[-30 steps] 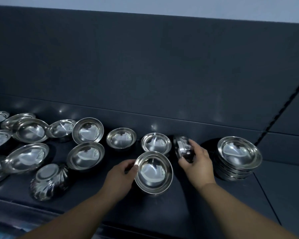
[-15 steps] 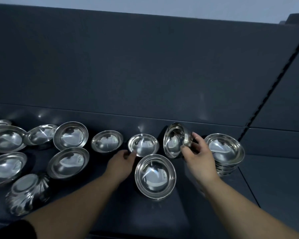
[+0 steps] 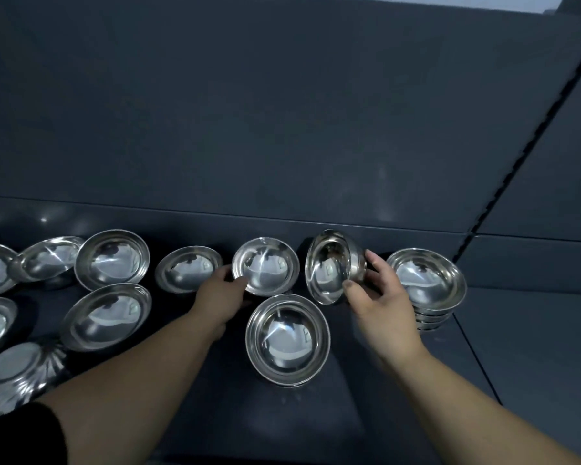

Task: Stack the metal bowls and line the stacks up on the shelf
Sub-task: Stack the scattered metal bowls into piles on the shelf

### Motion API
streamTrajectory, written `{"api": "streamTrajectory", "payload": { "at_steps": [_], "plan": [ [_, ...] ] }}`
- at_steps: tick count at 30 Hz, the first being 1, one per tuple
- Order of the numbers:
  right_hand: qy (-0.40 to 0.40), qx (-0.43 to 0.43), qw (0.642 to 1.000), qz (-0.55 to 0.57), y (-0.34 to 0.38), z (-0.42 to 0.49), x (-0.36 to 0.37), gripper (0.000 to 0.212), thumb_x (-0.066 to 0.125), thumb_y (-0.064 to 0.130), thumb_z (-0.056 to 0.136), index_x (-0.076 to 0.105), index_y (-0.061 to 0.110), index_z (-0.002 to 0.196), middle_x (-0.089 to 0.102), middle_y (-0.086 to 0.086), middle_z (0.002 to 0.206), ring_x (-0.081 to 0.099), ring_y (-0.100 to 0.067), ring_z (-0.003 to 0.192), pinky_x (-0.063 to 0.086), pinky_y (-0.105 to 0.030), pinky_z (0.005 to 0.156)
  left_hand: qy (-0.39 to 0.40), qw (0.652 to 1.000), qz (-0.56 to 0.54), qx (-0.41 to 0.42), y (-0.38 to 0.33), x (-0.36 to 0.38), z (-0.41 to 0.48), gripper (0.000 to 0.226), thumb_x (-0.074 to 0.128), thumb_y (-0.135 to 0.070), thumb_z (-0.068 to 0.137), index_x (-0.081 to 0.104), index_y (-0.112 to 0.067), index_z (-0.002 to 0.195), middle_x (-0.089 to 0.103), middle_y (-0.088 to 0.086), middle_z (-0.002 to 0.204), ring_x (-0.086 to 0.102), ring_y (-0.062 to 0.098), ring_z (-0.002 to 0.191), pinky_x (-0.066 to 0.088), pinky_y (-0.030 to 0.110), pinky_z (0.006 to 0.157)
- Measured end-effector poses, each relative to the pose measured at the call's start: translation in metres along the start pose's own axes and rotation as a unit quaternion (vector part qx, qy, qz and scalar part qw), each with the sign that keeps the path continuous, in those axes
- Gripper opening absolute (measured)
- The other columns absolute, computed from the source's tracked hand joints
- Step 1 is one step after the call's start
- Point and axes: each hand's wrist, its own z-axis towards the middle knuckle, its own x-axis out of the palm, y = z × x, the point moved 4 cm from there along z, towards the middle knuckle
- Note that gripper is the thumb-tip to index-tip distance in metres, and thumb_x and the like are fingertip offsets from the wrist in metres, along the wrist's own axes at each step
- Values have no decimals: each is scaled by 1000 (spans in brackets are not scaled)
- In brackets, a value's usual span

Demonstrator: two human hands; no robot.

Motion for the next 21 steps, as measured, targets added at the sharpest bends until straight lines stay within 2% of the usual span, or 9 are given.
{"api": "streamTrajectory", "payload": {
  "at_steps": [2,3,5,8,13,16,18,20,21],
  "plan": [
    [0,-10,1000,9,6,-1,0,53,69,8,86,50,37,127,65,17,107,64,12,92,52,-16,87,-13,999,-15,35,-10,-6,-4,37,61,-14,92,55,-16,128,67,4,106,67,22,95,58,40,85],
    [-1,-13,1000,17,8,-1,0,54,69,9,86,50,38,127,66,16,109,65,9,95,52,-21,92,-22,998,-26,57,-16,-9,-6,35,62,-13,91,56,-18,126,67,2,104,67,21,95,57,41,87],
    [2,-15,999,35,14,-3,1,54,69,10,86,50,39,127,66,14,112,66,1,101,53,-34,99,-40,993,-54,94,-28,-16,-14,30,61,-12,91,58,-24,118,68,1,102,67,19,95,57,40,87],
    [9,-15,998,61,21,-7,2,55,69,11,86,51,36,132,66,13,115,66,-5,106,52,-43,101,-52,987,-84,128,-44,-25,-33,28,60,-11,92,58,-24,117,68,-1,98,67,15,92,57,35,83],
    [1,-16,994,106,30,-19,-4,53,72,20,82,54,39,129,68,8,118,66,-11,111,51,-46,102,-15,991,-59,115,-41,-35,-69,28,62,-15,91,62,-20,119,72,3,103,70,19,95,59,37,83],
    [-16,-20,992,126,38,-27,-13,45,71,17,84,57,47,115,69,9,114,66,-11,109,50,-45,103,14,995,-29,93,-24,-38,-86,31,65,-16,89,63,-20,120,72,4,105,71,22,95,58,43,87],
    [-23,-20,991,129,44,-31,-18,41,73,25,78,59,52,106,70,10,113,67,-10,108,50,-45,103,35,996,-6,84,-14,-39,-96,29,68,-19,86,66,-22,115,74,3,101,72,21,91,57,45,88],
    [-25,-18,990,140,48,-34,-20,41,72,31,74,60,52,108,70,6,116,67,-12,109,50,-44,102,42,996,26,80,-8,-39,-103,27,68,-21,85,67,-24,112,75,2,97,73,19,86,58,44,87],
    [-20,-9,987,157,49,-36,-20,42,71,27,79,59,48,113,70,2,117,68,-14,107,52,-43,100,40,996,36,78,-6,-40,-105,26,68,-21,85,67,-23,111,75,1,97,73,19,86,58,43,86]
  ]
}}
